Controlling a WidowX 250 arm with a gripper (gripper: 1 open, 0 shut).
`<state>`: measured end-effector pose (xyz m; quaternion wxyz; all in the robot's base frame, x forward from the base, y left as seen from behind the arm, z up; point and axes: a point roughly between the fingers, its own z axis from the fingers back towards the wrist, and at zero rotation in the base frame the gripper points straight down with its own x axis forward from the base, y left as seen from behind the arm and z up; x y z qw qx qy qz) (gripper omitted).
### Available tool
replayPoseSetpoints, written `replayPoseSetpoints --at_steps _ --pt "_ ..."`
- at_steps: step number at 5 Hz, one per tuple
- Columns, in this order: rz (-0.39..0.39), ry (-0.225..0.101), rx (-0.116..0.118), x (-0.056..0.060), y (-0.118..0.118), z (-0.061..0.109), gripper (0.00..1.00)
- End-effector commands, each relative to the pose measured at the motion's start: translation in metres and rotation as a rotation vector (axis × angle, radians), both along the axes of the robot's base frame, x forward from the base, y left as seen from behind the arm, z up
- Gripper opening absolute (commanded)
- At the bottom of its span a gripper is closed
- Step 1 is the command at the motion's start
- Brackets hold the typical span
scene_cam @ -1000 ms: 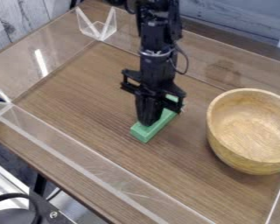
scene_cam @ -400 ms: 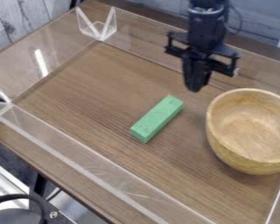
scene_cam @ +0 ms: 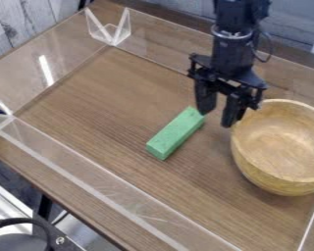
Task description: Put the green block in the brown bowl
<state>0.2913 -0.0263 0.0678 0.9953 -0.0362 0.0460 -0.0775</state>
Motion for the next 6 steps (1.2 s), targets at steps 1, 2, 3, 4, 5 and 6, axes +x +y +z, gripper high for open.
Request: replayPoseSetpoints --at_steps 1,2,3,4,5,6 --pt "0.011 -0.073 0.006 0.004 0.014 0.014 1.00" --pt "0.013 -0.067 0.020 0.003 0.026 0.006 1.00" --pt "0.017 -0.055 0.030 0.002 0.035 -0.004 1.00" --pt "0.020 -0.040 0.037 0.002 0.042 -0.014 1.00" --pt "0.026 -0.022 0.043 0.000 0.047 -0.027 1.00" --pt "0.031 -0.007 0.047 -0.001 0.052 -0.038 1.00"
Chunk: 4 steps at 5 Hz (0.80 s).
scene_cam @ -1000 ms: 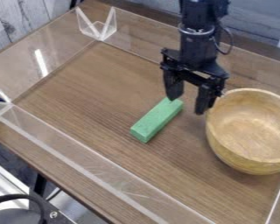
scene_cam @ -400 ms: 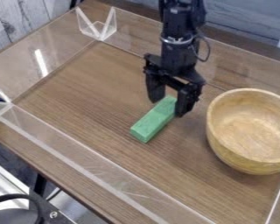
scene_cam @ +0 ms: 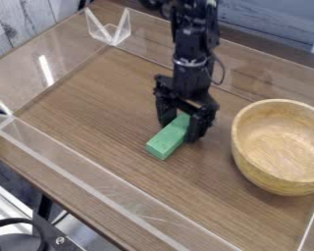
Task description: Put the green block in the brown bowl
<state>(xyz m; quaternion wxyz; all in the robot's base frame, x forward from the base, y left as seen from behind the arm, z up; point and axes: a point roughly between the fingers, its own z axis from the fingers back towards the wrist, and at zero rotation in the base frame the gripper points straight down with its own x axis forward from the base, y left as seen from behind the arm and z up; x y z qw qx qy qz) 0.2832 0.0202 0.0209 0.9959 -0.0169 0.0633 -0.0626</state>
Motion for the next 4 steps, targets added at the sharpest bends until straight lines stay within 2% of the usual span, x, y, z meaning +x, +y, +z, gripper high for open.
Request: replayPoseSetpoints --at_steps 1,2,4 --pt "0.008 -0.031 0.007 0.007 0.007 0.007 0.00" --pt "0.011 -0.032 0.005 0.007 0.006 0.009 0.00" --pt "0.016 -0.058 -0.005 0.010 0.003 0.026 0.00"
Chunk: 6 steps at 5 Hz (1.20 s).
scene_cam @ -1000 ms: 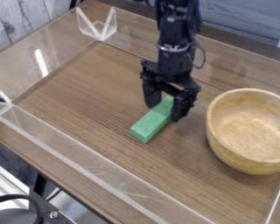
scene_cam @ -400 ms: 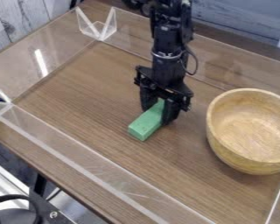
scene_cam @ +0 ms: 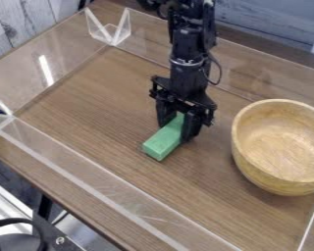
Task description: Put the green block in the brown bowl
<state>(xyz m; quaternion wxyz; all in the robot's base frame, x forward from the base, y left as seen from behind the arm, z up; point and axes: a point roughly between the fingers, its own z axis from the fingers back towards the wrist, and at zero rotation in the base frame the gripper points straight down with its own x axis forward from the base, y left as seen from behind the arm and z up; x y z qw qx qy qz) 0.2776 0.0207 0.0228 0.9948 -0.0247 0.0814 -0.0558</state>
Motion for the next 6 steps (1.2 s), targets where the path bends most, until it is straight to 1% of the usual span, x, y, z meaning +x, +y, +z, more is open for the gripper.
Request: replayPoseSetpoints --at_steps 1,2,3,4,5,6 --pt "0.002 -0.115 0.003 0.021 0.002 0.033 0.00" --pt "0.001 -0.146 -0.003 0.033 0.001 0.044 0.00" --pt "0.003 -0.188 -0.012 0.058 -0.002 0.058 0.00" --pt "0.005 -0.212 -0.015 0.092 -0.005 0.065 0.00" --pt "-0.003 -0.219 -0.017 0.101 -0.013 0.060 0.00" --pt "-0.009 -0.222 -0.017 0.102 -0.017 0.051 0.00"
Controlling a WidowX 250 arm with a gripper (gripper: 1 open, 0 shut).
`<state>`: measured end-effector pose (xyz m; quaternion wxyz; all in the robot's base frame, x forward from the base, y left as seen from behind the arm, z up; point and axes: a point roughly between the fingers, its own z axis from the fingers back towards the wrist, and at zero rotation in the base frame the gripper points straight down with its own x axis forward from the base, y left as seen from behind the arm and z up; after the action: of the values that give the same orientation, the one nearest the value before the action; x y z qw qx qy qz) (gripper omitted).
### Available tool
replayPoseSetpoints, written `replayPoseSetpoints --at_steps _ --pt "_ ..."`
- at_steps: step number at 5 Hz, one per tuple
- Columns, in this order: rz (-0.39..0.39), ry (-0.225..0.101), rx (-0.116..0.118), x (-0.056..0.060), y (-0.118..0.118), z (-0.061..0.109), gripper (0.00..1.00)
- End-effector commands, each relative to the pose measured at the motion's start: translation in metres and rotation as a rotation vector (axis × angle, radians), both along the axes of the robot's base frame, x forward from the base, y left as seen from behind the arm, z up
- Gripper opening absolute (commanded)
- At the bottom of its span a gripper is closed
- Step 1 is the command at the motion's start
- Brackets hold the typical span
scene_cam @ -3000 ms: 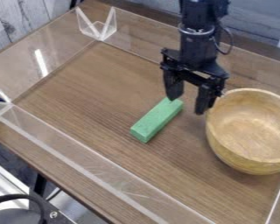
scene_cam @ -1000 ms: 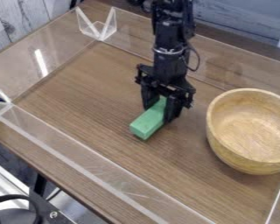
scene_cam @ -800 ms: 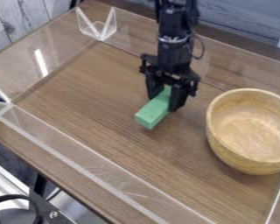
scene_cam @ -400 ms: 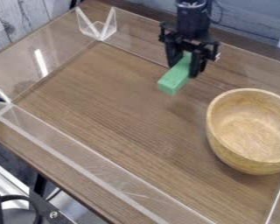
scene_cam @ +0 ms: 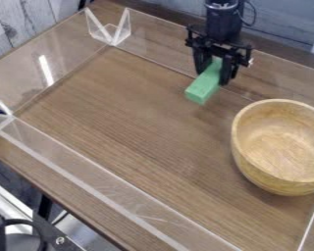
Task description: Put the green block in the brown bowl
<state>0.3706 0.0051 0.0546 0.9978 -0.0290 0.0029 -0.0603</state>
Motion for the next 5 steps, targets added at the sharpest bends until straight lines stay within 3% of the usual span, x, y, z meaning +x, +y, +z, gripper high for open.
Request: replayPoseSetpoints --at_steps 1,5 --pt "-0.011 -0.071 0.001 0.006 -0.005 0.013 0.00" --pt "-0.055 -0.154 -0.021 0.006 -0.009 0.026 0.00"
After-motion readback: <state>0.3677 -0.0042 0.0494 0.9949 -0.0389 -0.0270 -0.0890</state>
